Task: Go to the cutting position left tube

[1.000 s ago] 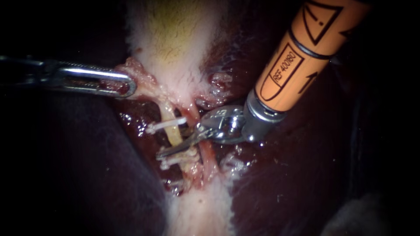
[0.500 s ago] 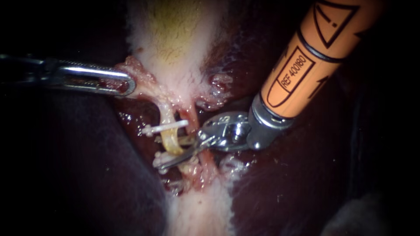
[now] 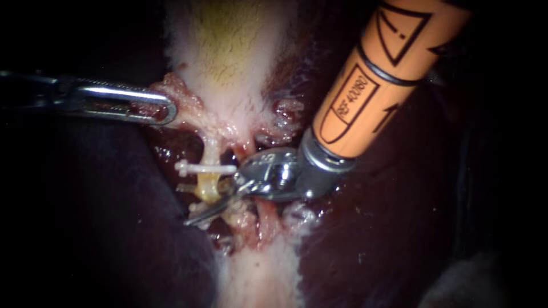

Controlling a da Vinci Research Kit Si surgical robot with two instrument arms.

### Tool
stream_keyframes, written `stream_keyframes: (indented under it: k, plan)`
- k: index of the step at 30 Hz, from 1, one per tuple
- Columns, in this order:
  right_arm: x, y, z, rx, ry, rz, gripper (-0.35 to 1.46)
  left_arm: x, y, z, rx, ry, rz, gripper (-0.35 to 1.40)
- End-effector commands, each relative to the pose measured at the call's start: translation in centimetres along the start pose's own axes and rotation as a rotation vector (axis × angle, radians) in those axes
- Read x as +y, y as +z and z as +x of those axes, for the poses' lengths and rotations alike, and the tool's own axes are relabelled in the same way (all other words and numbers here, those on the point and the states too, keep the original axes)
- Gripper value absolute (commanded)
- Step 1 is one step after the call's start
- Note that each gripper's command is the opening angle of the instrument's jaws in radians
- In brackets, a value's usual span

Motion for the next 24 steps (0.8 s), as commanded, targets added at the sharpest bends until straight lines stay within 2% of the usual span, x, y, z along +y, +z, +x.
stream_keyframes:
  k: [1, 8, 12, 18, 24]
  plan:
    - [0.01, 0.02, 0.01, 0.008, 0.006, -0.003, 1.36, 0.00, 0.00, 0.00, 0.000, 0.000, 0.000, -0.35]
    - [-0.01, 0.04, 0.04, 0.054, 0.041, 0.024, 1.38, 0.00, 0.00, 0.00, 0.000, 0.000, 0.000, -0.35]
    - [-0.14, 0.01, 0.08, 0.091, 0.049, 0.054, 1.40, 0.00, 0.00, 0.00, 0.001, 0.000, 0.003, -0.35]
    - [-0.37, -0.08, 0.23, 0.119, 0.063, 0.081, 1.40, 0.00, 0.00, 0.00, 0.001, 0.000, 0.003, -0.35]
    - [-0.43, -0.14, 0.28, 0.127, 0.066, 0.086, 1.40, -0.01, 0.00, -0.01, 0.001, 0.001, 0.003, -0.35]
